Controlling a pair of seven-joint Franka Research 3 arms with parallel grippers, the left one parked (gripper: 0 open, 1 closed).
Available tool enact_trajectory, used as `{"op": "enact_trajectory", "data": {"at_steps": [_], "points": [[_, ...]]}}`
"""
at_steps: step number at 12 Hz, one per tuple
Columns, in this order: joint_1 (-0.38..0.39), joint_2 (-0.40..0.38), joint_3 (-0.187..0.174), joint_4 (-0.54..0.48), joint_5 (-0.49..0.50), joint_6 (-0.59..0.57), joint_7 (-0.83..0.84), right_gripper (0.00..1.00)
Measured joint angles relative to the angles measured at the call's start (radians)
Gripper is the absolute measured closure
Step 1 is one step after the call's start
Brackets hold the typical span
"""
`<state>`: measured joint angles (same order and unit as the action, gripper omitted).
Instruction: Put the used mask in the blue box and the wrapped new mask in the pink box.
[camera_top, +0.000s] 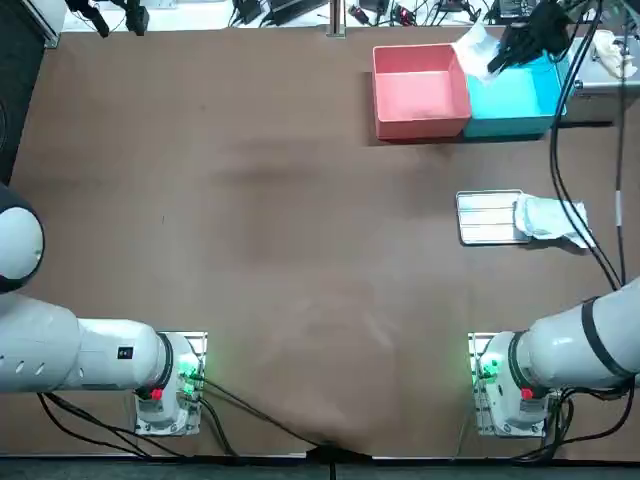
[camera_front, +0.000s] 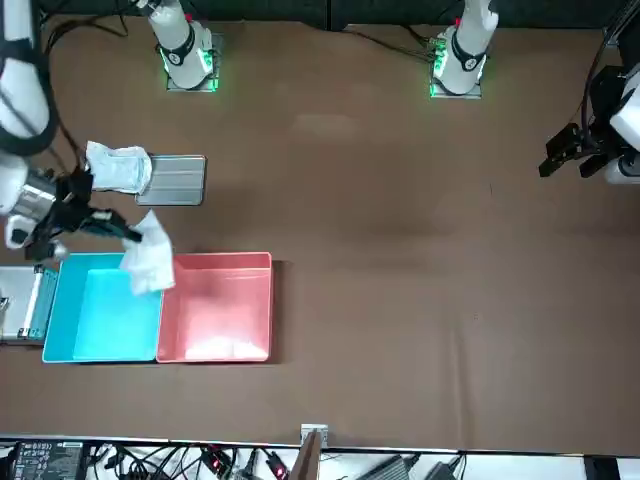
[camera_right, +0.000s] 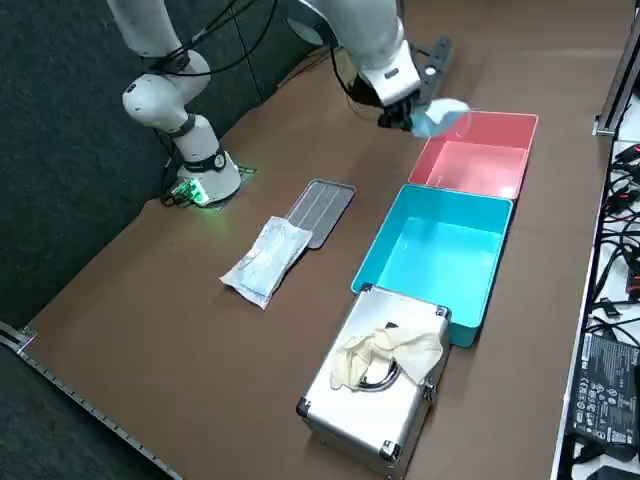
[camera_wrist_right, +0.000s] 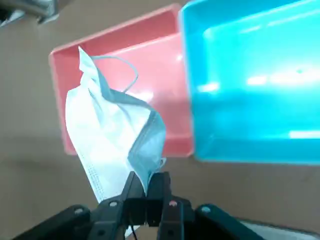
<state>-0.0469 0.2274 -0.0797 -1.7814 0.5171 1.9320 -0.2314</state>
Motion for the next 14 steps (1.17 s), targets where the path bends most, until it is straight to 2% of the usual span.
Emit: {"op": "enact_trajectory", "data": {"at_steps": [3,6,12,13,14], "points": [[-0.068,0.130,0.000,0.123,-0.046,0.006,0.000,0.98],[-0.132,0.247,0.000,0.203,-0.053,0.034,0.000,0.98],[-0.185,0.410,-0.010,0.283,-0.055,0.078,-0.001,0.97],[-0.186,0.424,-0.010,0.287,-0.061,0.089,-0.001,0.93],[-0.183,0.440,-0.009,0.298,-0.107,0.113,-0.001,0.70]]}}
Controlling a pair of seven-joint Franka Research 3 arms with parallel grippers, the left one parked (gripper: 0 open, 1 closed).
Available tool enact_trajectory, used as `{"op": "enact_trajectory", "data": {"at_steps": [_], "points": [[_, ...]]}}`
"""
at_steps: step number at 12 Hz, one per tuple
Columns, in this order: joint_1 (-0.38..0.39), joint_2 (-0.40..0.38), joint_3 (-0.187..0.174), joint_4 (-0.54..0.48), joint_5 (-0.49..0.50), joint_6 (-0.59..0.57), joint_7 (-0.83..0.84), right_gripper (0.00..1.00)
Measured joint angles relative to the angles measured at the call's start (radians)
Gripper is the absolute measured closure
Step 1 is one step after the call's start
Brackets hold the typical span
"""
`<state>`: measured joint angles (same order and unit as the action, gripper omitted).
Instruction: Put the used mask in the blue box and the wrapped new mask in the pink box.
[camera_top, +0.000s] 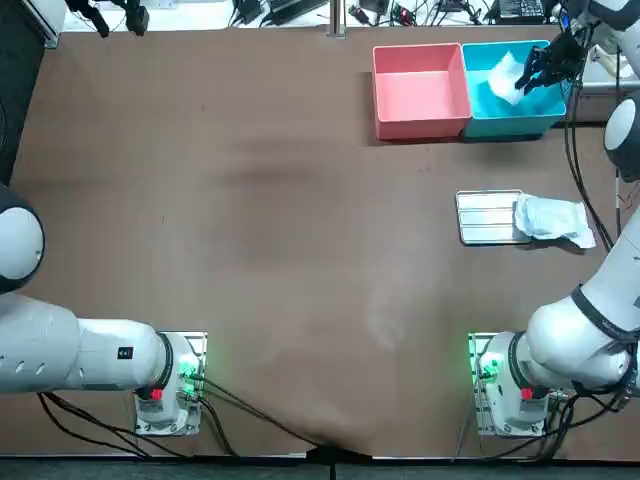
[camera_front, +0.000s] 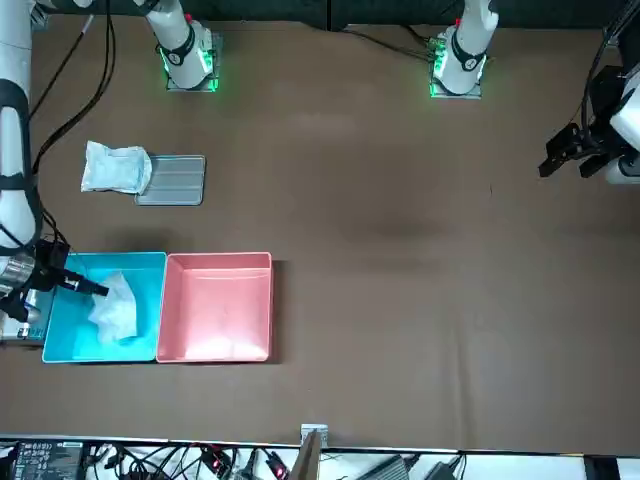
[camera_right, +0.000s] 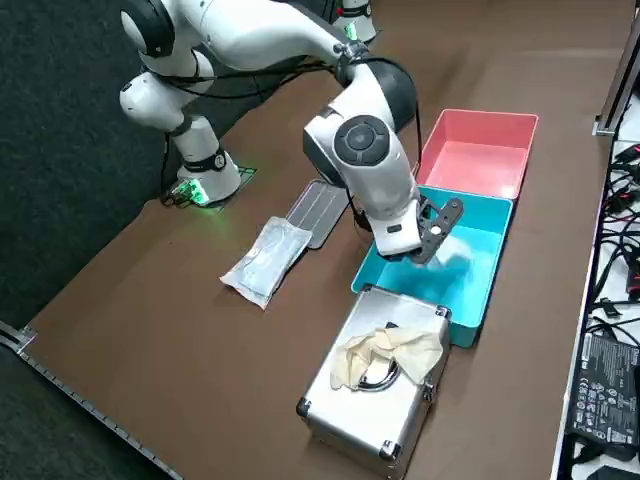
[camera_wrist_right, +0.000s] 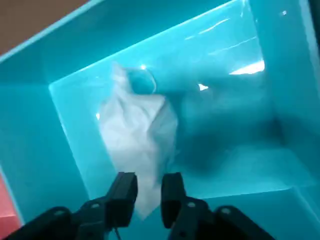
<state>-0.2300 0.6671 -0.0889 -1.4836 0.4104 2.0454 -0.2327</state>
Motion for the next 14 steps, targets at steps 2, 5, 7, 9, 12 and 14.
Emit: {"op": "enact_trajectory", "data": {"at_steps": [2,5,7,9,12,14], "points": [[0.012,0.001,0.001,0.015,-0.062,0.004,0.000,0.46],[0.044,-0.026,0.002,0.053,-0.169,0.001,0.001,0.11],[0.058,-0.068,0.003,0.066,-0.213,-0.069,0.001,0.00],[0.069,-0.120,0.003,0.066,-0.227,-0.193,0.001,0.00],[0.077,-0.196,0.003,0.015,-0.264,-0.332,0.002,0.00],[0.088,-0.241,0.003,-0.049,-0.277,-0.386,0.003,0.00]]}}
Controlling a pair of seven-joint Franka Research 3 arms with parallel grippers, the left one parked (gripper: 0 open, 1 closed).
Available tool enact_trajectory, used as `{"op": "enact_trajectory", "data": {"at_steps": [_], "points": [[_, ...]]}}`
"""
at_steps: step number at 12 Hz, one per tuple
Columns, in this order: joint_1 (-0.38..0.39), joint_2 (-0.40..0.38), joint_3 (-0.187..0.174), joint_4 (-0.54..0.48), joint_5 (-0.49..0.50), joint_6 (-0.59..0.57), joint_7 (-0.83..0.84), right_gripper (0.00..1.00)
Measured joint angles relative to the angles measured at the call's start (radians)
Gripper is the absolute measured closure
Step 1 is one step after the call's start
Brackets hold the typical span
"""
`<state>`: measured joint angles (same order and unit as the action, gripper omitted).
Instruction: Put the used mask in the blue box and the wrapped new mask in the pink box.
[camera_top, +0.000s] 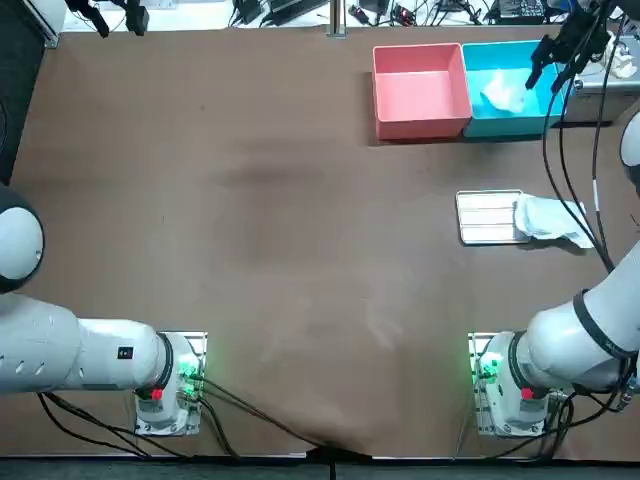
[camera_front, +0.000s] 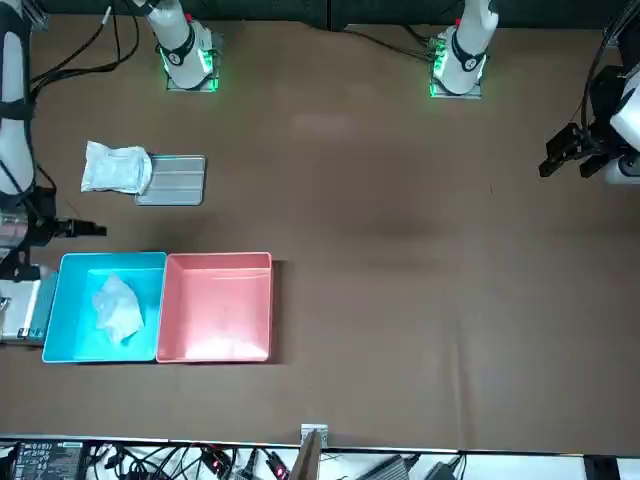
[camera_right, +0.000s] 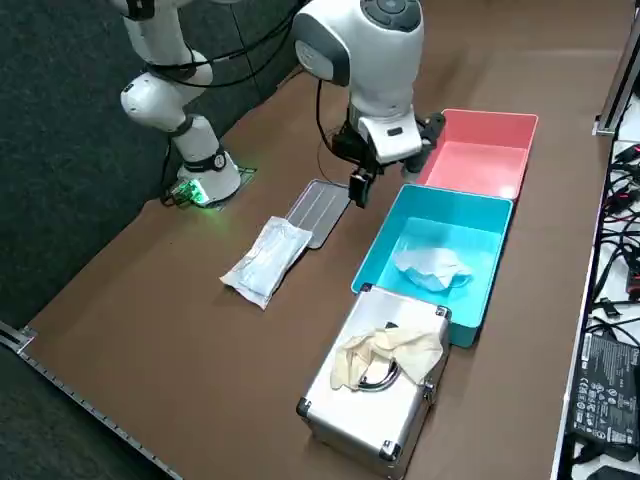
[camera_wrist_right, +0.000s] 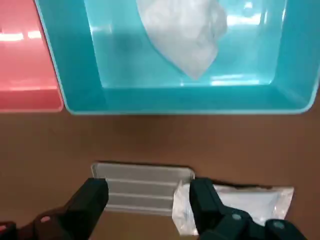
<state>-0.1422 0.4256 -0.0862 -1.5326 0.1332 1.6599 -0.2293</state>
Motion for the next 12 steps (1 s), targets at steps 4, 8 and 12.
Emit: {"op": "enact_trajectory", "data": {"at_steps": [4,8,12], "points": [[0.145,-0.077,0.007,-0.149,-0.229,-0.034,0.163,0.00],[0.214,-0.142,0.008,-0.387,-0.329,0.090,0.236,0.00],[0.204,-0.230,-0.003,-0.646,-0.456,0.224,0.253,0.00]]}}
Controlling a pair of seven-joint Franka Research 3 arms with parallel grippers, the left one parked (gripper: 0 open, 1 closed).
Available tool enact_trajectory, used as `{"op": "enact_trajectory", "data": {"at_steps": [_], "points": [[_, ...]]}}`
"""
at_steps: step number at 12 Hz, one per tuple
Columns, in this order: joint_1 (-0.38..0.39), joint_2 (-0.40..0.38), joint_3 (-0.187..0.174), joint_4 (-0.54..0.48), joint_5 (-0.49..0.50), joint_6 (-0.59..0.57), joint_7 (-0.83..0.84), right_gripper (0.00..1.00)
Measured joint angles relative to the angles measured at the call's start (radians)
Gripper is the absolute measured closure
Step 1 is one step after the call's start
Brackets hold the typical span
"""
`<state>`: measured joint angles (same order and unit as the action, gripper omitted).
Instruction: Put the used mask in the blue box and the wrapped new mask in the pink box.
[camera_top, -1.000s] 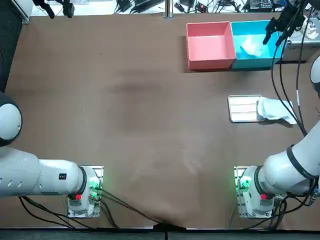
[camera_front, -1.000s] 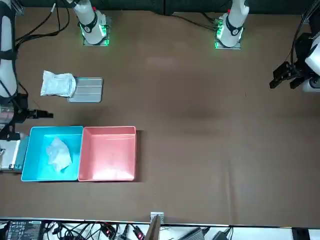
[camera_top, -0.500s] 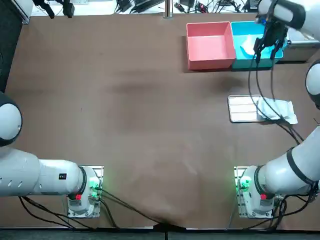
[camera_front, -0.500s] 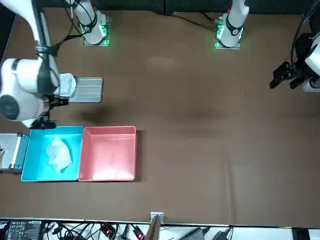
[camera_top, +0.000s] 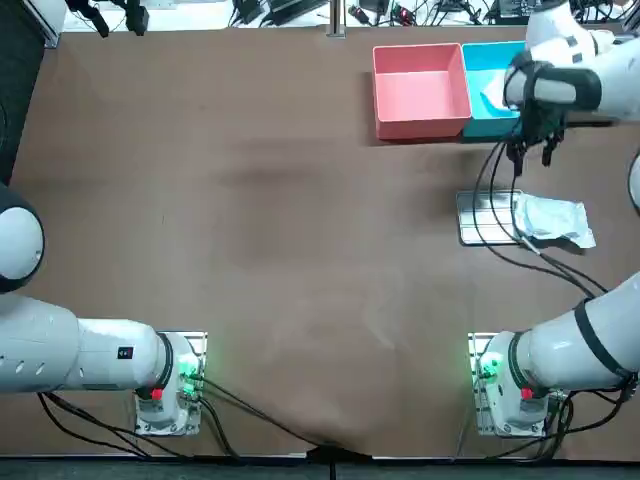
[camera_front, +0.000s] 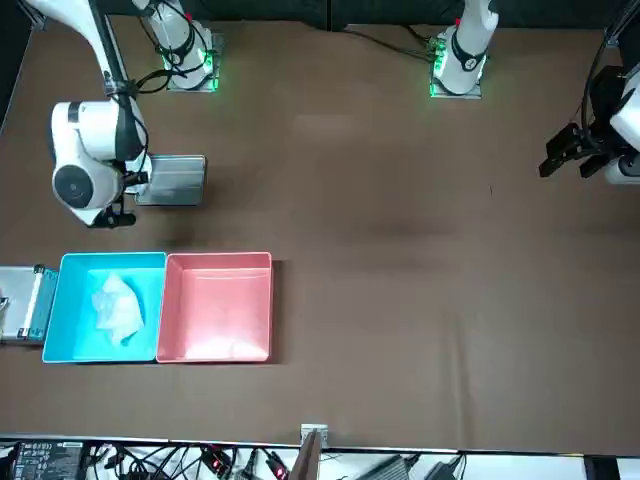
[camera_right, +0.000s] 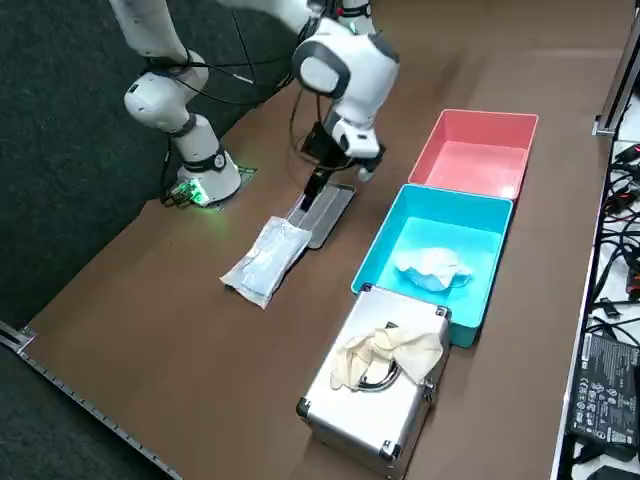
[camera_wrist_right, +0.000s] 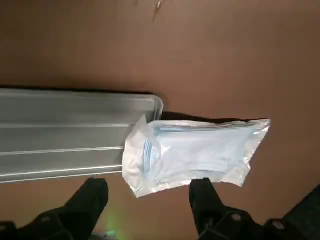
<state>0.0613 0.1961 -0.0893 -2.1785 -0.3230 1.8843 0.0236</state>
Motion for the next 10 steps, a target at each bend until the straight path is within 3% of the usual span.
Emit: {"op": "enact_trajectory", "data": {"at_steps": [4,10], "points": [[-0.044,-0.026,-0.003,-0.150,-0.023,0.120,0.005,0.00],[-0.073,-0.027,-0.003,-0.215,-0.085,0.150,0.005,0.00]]}}
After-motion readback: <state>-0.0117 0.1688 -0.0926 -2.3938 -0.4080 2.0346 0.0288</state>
